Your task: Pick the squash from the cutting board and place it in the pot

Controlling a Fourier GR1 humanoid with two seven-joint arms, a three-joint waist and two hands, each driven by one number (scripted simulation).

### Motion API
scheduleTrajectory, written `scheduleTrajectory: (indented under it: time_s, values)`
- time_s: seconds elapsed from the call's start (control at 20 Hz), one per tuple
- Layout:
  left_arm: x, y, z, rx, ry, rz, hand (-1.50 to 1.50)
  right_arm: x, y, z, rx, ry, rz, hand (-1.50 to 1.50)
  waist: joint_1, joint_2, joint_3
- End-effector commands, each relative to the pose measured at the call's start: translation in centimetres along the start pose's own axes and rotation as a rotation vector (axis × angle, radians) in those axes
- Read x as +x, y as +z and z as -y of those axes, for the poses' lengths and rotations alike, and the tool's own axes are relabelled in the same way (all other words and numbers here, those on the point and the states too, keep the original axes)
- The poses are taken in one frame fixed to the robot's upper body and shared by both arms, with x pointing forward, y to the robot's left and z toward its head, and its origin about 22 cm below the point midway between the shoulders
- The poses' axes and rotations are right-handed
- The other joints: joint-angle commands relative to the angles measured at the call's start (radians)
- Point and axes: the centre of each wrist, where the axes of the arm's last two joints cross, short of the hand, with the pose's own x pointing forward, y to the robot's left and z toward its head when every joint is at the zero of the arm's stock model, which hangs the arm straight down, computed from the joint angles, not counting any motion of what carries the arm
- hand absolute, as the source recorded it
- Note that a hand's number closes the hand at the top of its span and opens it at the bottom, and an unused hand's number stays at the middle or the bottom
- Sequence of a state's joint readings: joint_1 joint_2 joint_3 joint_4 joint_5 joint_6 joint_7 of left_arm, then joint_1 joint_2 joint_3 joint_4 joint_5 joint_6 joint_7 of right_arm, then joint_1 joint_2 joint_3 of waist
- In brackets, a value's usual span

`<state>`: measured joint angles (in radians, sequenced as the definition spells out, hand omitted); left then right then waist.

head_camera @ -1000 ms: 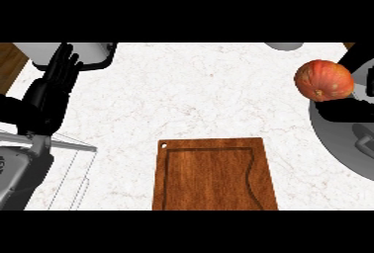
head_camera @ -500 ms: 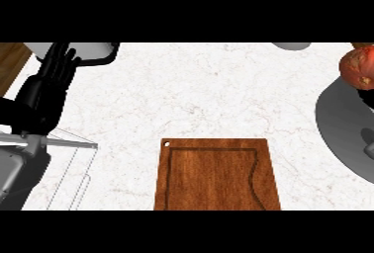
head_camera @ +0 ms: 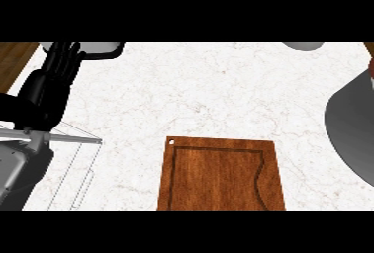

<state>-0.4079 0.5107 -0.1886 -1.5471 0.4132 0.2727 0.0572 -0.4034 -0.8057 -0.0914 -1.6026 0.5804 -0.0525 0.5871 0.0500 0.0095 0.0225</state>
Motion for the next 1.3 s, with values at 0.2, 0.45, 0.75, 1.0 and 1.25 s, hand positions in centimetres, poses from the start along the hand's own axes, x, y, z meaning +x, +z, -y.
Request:
scheduleTrajectory:
  time_s: [0.2,0.45,0.75,1.0,1.25]
  values:
    - [-7.3,4.6,-3.4,0.055,-0.222,-0.335,0.0,-4.6,-1.7,-2.8,0.054,-0.021,-0.049,1.5,0.044,0.028,-0.015]
    - [-7.1,4.3,-3.0,0.048,-0.22,-0.333,0.0,-7.1,-2.5,-4.1,0.11,-0.113,-0.112,-1.5,0.06,0.03,-0.013]
    - [-7.1,3.9,-2.7,0.043,-0.24,-0.325,0.0,-7.8,-3.7,-4.5,0.112,-0.205,-0.066,-1.5,0.068,0.024,-0.015]
    - [-7.2,3.9,-2.6,0.044,-0.211,-0.33,0.0,-7.5,-4.5,-3.6,-0.055,-0.432,-0.001,-1.5,0.052,0.011,-0.012]
    - [-7.8,4.4,-3.6,0.068,-0.237,-0.358,0.0,-7.8,-5.4,-2.3,-0.161,-0.649,-0.013,-1.5,0.039,0.006,-0.016]
